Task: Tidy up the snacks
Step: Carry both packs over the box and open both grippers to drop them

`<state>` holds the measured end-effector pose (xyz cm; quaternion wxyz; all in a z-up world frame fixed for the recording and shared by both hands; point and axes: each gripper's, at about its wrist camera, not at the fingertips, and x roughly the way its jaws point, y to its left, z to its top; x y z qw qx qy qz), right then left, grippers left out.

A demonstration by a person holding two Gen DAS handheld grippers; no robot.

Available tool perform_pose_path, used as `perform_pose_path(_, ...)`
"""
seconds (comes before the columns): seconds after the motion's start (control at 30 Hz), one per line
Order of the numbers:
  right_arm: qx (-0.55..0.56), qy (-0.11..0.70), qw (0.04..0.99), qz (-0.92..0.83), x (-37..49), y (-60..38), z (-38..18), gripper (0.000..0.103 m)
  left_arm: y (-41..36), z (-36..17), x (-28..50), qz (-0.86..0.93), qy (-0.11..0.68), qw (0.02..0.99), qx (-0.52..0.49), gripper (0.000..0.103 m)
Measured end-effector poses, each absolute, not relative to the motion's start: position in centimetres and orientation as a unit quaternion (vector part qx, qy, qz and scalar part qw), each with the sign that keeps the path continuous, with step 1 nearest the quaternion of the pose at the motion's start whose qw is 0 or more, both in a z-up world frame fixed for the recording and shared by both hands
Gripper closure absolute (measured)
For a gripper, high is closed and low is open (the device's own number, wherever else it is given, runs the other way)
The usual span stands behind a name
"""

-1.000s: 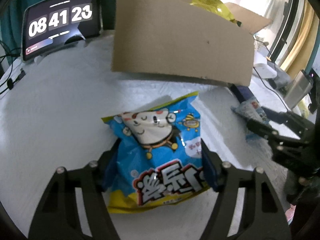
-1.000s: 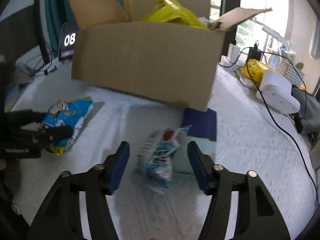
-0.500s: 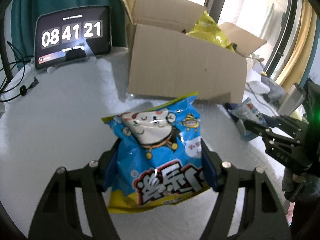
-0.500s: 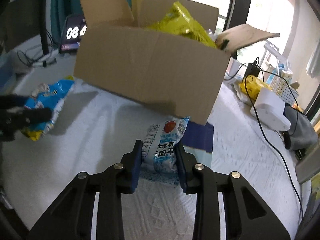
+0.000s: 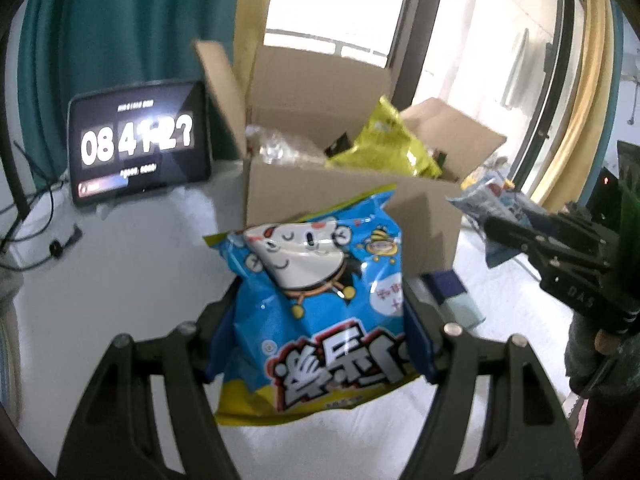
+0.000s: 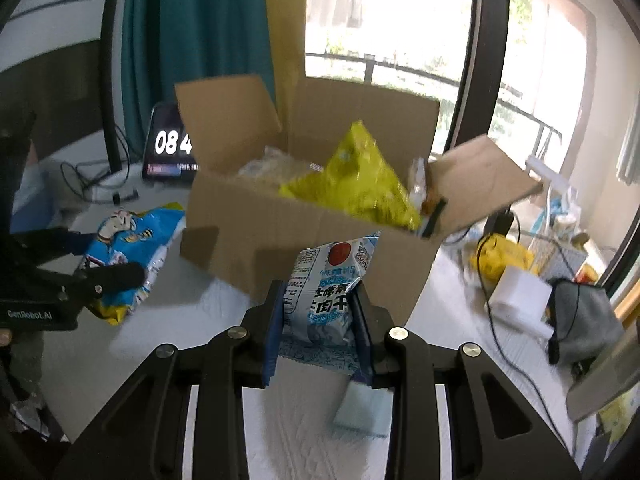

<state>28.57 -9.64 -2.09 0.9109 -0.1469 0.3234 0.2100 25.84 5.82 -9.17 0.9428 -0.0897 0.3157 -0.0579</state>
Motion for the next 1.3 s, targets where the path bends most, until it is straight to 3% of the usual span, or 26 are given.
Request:
perform_pose_path(0.7, -0.104, 0.244, 0.937, 0.229, 32.6, -9.5, 6.8, 0.069, 5.7, 1.8, 29.9, -0.054, 0.210, 0.976, -0.032, 0.032)
perform_pose_path(1.03, -0.065, 0.242, 0.939, 0.234, 36.4, -9.1, 9.3, 0.069, 5.6, 4.7, 34.5, -0.067, 0.209, 0.975, -0.037, 0.031)
perform_pose_path(1.3, -0.079, 0.236, 0.942, 0.224, 40.8, -7.5, 10.9, 0.069, 6.1, 3.6, 41.5, -0.054, 0.264, 0.962, -0.037, 0.031)
